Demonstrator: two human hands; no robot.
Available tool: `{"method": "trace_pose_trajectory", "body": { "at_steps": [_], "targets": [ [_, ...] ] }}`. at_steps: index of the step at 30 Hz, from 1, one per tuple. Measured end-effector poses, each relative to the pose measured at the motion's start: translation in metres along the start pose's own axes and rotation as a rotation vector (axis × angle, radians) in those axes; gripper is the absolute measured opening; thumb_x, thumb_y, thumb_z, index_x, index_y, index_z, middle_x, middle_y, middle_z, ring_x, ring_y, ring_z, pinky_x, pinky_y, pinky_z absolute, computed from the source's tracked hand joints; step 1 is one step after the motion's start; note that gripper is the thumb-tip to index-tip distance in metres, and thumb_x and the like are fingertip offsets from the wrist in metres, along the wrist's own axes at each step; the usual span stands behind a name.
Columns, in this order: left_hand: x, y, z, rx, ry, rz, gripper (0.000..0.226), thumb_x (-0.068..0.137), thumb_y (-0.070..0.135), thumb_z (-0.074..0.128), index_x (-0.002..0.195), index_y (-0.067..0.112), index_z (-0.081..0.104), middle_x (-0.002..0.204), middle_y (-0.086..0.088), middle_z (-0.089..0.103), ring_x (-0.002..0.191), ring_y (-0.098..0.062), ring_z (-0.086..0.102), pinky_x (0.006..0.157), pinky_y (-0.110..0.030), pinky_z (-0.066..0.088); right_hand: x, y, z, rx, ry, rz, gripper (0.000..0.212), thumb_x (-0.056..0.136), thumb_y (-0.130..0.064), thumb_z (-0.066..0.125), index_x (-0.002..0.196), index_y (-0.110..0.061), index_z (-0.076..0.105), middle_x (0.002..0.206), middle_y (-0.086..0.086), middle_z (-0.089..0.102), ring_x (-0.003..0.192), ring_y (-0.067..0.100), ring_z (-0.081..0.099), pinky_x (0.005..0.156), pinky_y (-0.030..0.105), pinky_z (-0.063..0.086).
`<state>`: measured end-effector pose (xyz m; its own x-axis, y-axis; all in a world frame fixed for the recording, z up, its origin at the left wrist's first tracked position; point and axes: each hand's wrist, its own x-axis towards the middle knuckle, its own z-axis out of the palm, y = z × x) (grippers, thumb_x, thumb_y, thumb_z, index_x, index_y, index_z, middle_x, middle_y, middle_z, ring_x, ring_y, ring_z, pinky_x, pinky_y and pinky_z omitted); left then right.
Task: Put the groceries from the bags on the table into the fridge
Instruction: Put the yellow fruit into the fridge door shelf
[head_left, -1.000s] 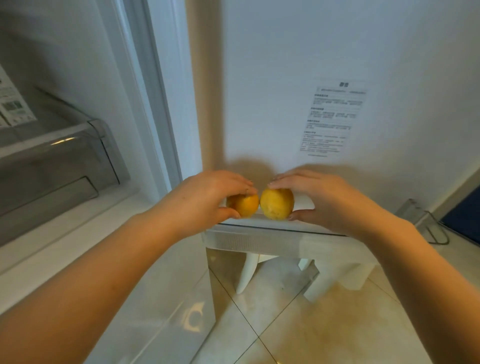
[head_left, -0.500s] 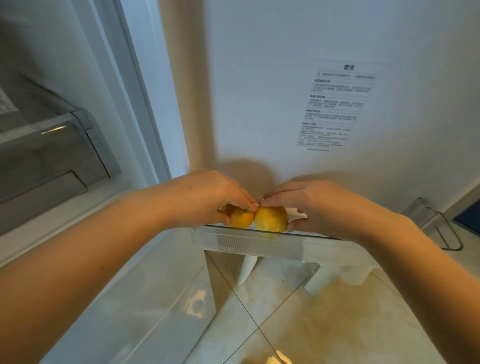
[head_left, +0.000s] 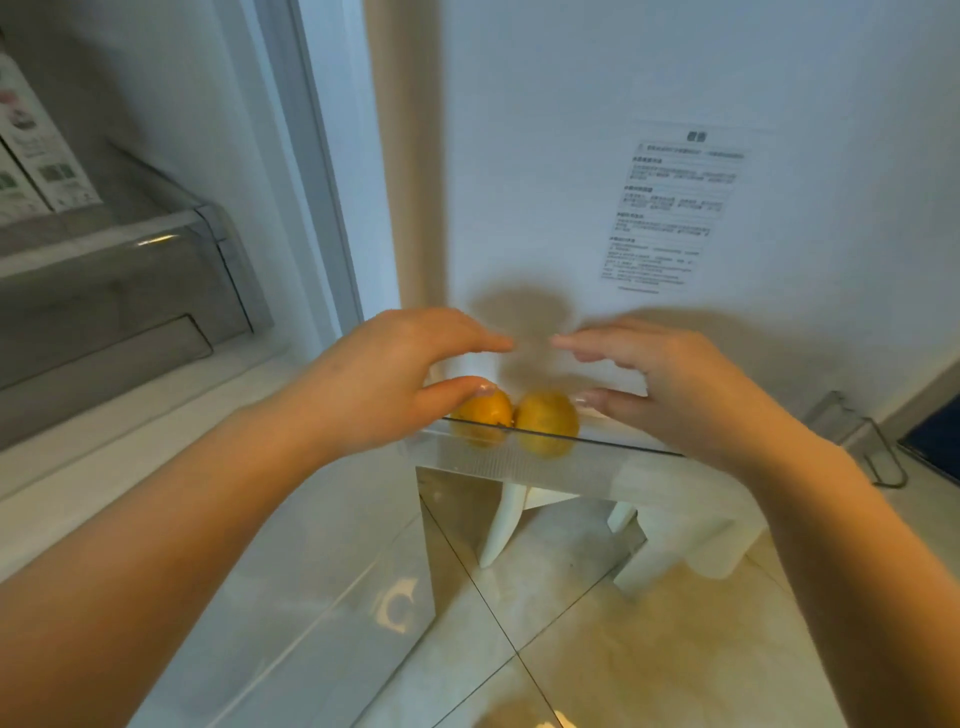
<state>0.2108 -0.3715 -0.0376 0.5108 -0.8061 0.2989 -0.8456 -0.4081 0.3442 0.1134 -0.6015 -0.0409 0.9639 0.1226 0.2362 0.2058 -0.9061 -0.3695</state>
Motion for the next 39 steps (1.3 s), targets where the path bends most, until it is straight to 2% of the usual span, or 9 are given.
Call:
{"method": "trace_pose_trajectory", "body": {
  "at_steps": [4,9,17,19,23,25,29,35,39],
  "targets": [
    [-0.028,0.022,0.003,-0.078,0.202,0.006,0.032,0.088,0.041,0.055,0.119,0.040,0.056,0.111,0.027,0.054,0.106,0.008,0.049,0.089,-0.013,0.039,-0.032,-0.028,-0.004,0.073,0.187,0.039,0.046,0.082,-0.037,0.062,0.127,-0.038,0.053,0.121,-0.019,0.055,0.108,-0.009,0.046,0.094,0.010,0.038],
    [-0.064,0.056,0.024,-0.174,0.291,0.129,0.030,0.088,0.029,0.056,0.117,0.027,0.061,0.112,0.014,0.061,0.104,0.002,0.054,0.091,-0.010,0.039,-0.088,-0.060,0.004,0.069,0.318,0.071,0.047,0.079,-0.034,0.061,0.125,-0.033,0.054,0.119,-0.021,0.052,0.112,-0.006,0.047,0.097,0.015,0.039],
    [-0.115,0.098,0.102,-0.238,0.017,0.151,0.035,0.086,0.030,0.057,0.120,0.021,0.061,0.110,0.013,0.060,0.102,0.002,0.051,0.089,-0.008,0.038,-0.211,-0.082,0.052,0.119,0.242,0.350,0.050,0.076,-0.039,0.059,0.125,-0.031,0.054,0.126,-0.014,0.053,0.114,0.000,0.050,0.098,0.020,0.043],
    [-0.122,0.111,0.123,-0.263,-0.060,0.156,0.036,0.086,0.035,0.055,0.120,0.022,0.061,0.112,0.009,0.062,0.103,-0.002,0.054,0.089,-0.015,0.044,-0.243,-0.080,0.067,0.138,0.203,0.437,0.050,0.078,-0.041,0.060,0.126,-0.030,0.054,0.127,-0.012,0.054,0.114,0.000,0.049,0.097,0.020,0.042],
    [-0.130,0.142,0.164,-0.262,-0.169,0.142,0.036,0.086,0.038,0.058,0.118,0.024,0.061,0.110,0.010,0.063,0.100,-0.002,0.055,0.088,-0.028,0.049,-0.303,-0.069,0.091,0.129,0.142,0.583,0.049,0.081,-0.038,0.064,0.128,-0.034,0.052,0.129,-0.014,0.053,0.113,-0.006,0.043,0.093,0.004,0.028],
    [-0.127,0.161,0.184,-0.244,-0.210,0.135,0.033,0.087,0.033,0.064,0.119,0.026,0.061,0.107,0.013,0.061,0.097,0.001,0.053,0.086,-0.028,0.049,-0.332,-0.058,0.094,0.149,0.139,0.647,0.049,0.082,-0.036,0.065,0.129,-0.034,0.052,0.130,-0.013,0.053,0.117,0.001,0.047,0.094,0.012,0.033],
    [-0.104,0.215,0.225,-0.230,-0.299,0.126,0.037,0.086,0.031,0.063,0.122,0.026,0.059,0.104,0.020,0.054,0.096,0.002,0.051,0.088,-0.027,0.047,-0.400,-0.022,0.079,0.145,0.172,0.753,0.049,0.082,-0.036,0.066,0.129,-0.034,0.052,0.131,-0.014,0.052,0.119,0.006,0.048,0.093,0.023,0.041],
    [-0.060,0.323,0.296,-0.276,-0.385,0.141,0.039,0.088,0.035,0.061,0.126,0.030,0.055,0.106,0.022,0.052,0.100,0.003,0.050,0.090,-0.024,0.044,-0.503,0.049,0.035,0.130,0.145,0.898,0.051,0.082,-0.036,0.066,0.131,-0.034,0.050,0.132,-0.016,0.049,0.118,0.003,0.047,0.089,0.012,0.031],
    [-0.033,0.375,0.334,-0.282,-0.424,0.137,0.038,0.088,0.034,0.061,0.126,0.030,0.055,0.112,0.016,0.058,0.102,0.000,0.054,0.088,-0.027,0.047,-0.544,0.097,0.009,0.138,0.131,0.939,0.052,0.082,-0.036,0.067,0.131,-0.033,0.050,0.133,-0.013,0.049,0.118,0.005,0.048,0.091,0.015,0.032]
  ]
}}
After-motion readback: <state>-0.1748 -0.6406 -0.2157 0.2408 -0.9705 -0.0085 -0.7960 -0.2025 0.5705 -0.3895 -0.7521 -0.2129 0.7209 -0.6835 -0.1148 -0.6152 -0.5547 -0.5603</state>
